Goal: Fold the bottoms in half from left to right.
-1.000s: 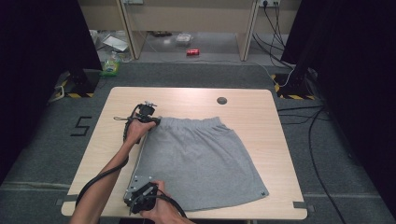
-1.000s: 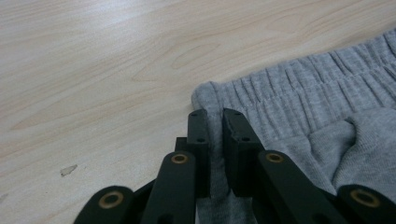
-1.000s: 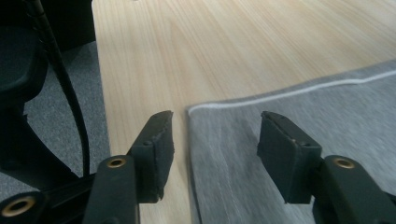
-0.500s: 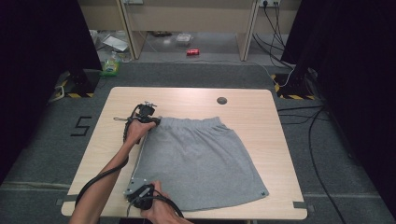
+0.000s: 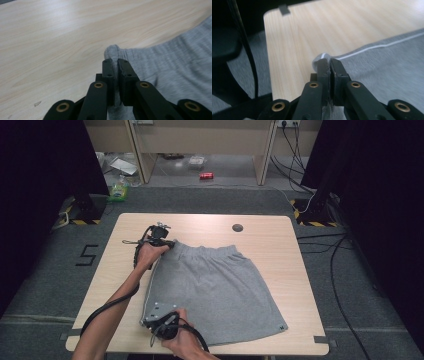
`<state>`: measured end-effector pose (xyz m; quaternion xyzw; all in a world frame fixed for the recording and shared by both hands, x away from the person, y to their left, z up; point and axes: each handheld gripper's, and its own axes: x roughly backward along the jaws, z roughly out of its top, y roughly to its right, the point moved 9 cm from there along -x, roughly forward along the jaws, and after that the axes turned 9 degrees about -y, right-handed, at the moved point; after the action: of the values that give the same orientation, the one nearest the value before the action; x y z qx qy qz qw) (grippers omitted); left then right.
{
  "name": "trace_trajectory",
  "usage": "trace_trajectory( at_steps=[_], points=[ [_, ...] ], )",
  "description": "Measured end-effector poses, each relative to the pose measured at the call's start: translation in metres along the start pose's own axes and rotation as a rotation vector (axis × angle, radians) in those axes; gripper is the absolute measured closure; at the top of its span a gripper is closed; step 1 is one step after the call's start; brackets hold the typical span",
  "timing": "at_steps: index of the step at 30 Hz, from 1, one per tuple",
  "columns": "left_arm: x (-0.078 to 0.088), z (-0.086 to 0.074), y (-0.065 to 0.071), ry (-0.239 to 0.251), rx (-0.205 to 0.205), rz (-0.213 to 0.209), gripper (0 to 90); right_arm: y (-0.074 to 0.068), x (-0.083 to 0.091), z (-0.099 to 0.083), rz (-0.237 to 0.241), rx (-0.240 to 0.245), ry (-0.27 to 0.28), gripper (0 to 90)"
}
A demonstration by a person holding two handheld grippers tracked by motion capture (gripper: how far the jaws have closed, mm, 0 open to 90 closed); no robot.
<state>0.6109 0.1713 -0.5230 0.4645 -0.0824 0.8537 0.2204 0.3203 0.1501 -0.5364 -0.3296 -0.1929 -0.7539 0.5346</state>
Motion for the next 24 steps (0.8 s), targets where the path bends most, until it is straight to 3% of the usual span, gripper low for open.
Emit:
trace_trajectory(
  at_steps=[2, 4, 8, 9, 10, 11, 12, 15, 17, 21, 24],
  points=[
    [0.003, 0.003, 0.003, 0.0, -0.003, 0.0, 83.9, 0.002, 0.007, 0.0, -0.002, -0.009, 0.013, 87.0],
    [0.009, 0.01, 0.009, 0.003, -0.008, 0.0, 83.9, 0.009, 0.029, -0.003, -0.011, -0.036, 0.053, 87.0],
    [0.018, 0.029, 0.034, 0.003, -0.037, -0.004, 83.9, 0.017, 0.061, -0.011, -0.034, -0.076, 0.104, 87.0],
    [0.018, 0.029, 0.034, 0.003, -0.037, -0.004, 83.9, 0.017, 0.061, -0.011, -0.034, -0.076, 0.104, 87.0],
    [0.019, 0.036, 0.046, 0.005, -0.043, -0.011, 83.9, 0.021, 0.076, -0.016, -0.047, -0.091, 0.127, 87.0],
    [0.019, 0.036, 0.046, 0.005, -0.043, -0.011, 83.9, 0.023, 0.083, -0.018, -0.054, -0.101, 0.135, 87.0],
    [0.019, 0.04, 0.052, 0.003, -0.045, -0.018, 83.9, 0.023, 0.083, -0.018, -0.054, -0.101, 0.135, 87.0],
    [0.018, 0.054, 0.074, 0.001, -0.06, -0.024, 83.9, 0.032, 0.107, -0.03, -0.076, -0.146, 0.17, 87.0],
    [0.018, 0.056, 0.079, -0.001, -0.065, -0.025, 83.9, 0.034, 0.112, -0.033, -0.084, -0.154, 0.174, 87.0],
    [0.012, 0.067, 0.101, -0.009, -0.076, -0.038, 83.9, 0.046, 0.135, -0.054, -0.119, -0.204, 0.2, 87.0],
    [0.007, 0.07, 0.108, -0.017, -0.084, -0.039, 83.9, 0.053, 0.148, -0.066, -0.135, -0.239, 0.21, 87.0]
  ],
)
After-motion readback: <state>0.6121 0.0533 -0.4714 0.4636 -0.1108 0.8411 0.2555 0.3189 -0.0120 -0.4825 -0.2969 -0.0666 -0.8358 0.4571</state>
